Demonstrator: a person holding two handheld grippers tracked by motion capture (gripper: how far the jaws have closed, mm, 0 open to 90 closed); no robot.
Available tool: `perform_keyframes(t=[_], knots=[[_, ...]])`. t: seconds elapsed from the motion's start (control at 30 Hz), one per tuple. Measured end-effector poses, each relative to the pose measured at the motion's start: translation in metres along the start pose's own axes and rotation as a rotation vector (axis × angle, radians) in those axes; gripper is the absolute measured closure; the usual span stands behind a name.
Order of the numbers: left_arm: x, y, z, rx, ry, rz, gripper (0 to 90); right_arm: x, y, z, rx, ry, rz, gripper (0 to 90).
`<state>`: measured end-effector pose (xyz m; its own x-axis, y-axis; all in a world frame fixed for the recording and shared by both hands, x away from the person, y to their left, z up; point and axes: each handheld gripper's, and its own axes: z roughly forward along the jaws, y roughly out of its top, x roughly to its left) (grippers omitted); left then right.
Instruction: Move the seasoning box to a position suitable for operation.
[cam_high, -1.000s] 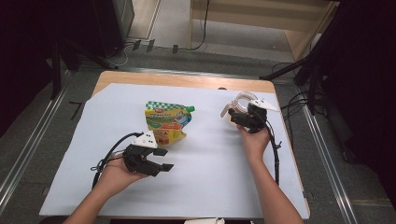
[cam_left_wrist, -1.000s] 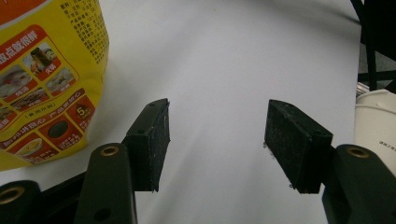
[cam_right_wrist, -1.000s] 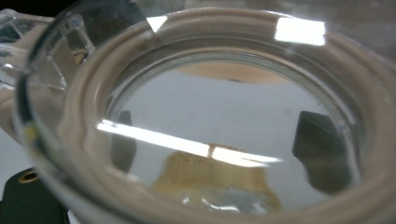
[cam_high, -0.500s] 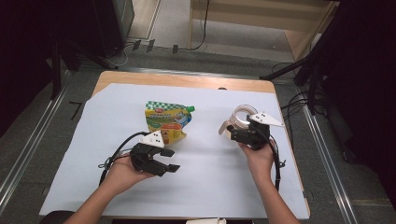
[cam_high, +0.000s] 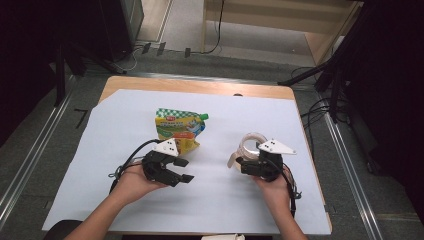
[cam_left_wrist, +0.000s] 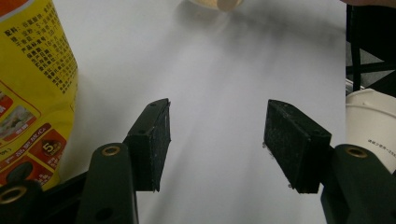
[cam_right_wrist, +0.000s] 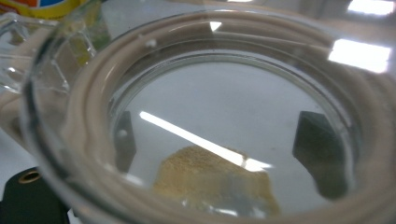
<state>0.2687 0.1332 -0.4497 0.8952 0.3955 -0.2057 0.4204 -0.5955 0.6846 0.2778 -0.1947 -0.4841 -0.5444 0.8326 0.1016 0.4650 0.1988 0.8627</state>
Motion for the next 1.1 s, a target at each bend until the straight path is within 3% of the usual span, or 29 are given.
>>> perform_keyframes(t=[0.27,0.5,0.67,0.77,0.87,1.1], knots=[[0.001,0.000,-0.003,-0.005,0.009,0.001,42.1,0.014,-0.003,0.009,0.014,0.040,-0.029,12.1],[0.001,-0.001,-0.004,-0.005,0.007,-0.005,42.1,0.039,-0.004,0.026,0.028,0.113,-0.085,12.0],[0.001,-0.001,-0.004,-0.002,0.006,-0.002,42.1,0.051,-0.006,0.034,0.043,0.153,-0.093,12.1],[0.000,-0.001,-0.003,-0.001,0.004,-0.001,42.1,0.064,-0.008,0.039,0.041,0.179,-0.145,12.0],[0.000,-0.001,-0.003,-0.004,0.004,-0.003,42.1,0.069,-0.010,0.040,0.024,0.179,-0.158,11.9],[0.000,-0.001,-0.001,-0.008,-0.002,-0.007,42.0,0.066,-0.013,0.040,0.014,0.206,-0.145,11.4]])
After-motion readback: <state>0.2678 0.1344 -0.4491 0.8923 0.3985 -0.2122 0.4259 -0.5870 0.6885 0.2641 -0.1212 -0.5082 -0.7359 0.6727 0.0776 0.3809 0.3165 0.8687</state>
